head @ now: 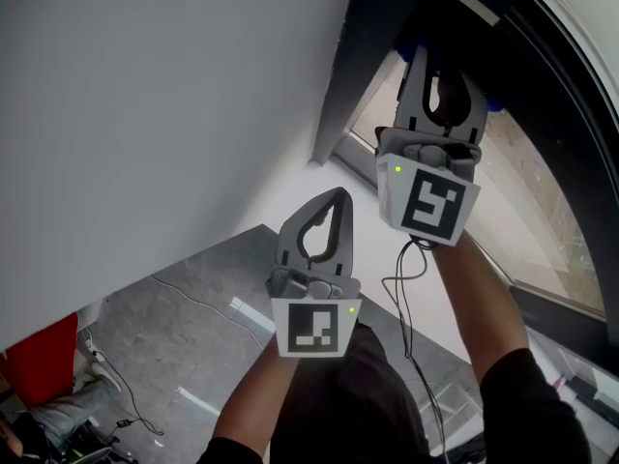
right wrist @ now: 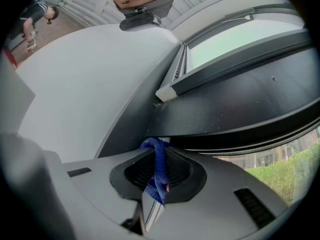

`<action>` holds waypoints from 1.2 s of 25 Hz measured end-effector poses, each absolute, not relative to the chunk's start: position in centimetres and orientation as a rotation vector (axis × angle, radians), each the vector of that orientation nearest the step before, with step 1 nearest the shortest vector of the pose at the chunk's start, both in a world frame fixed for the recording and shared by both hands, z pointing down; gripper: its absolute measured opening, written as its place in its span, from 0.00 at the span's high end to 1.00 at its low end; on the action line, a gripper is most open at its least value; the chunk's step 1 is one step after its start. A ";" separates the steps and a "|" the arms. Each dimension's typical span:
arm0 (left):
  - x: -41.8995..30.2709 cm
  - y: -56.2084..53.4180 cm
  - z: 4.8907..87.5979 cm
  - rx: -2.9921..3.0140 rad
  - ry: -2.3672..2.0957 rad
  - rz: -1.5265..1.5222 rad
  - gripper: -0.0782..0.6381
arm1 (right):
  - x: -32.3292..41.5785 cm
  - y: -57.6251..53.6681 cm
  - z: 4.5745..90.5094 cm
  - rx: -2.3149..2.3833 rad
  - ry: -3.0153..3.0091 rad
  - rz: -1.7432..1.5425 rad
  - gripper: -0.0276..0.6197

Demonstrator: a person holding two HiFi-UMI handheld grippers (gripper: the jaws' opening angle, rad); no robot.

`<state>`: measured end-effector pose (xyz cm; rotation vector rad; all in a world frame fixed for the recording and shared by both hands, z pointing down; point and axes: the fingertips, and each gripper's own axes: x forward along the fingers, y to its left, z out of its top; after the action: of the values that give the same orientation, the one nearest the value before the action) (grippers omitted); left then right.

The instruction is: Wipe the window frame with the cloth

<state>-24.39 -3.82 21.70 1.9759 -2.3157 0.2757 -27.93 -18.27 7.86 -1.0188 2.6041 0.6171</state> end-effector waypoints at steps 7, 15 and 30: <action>-24.1 -3.2 23.7 1.960 -2.293 0.265 0.88 | -28.2 -17.5 11.4 -1.000 2.670 0.589 0.92; -24.1 -3.3 24.6 1.954 -2.282 0.281 0.88 | -28.2 -18.2 12.7 -1.008 2.693 0.572 0.92; -21.2 3.7 21.0 2.050 -2.234 0.407 0.88 | -22.5 -7.8 12.6 -0.792 2.888 0.282 0.92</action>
<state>-21.23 3.66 20.99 2.0498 -2.2337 0.4074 -22.46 -7.76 12.62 -0.7918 2.8885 0.2819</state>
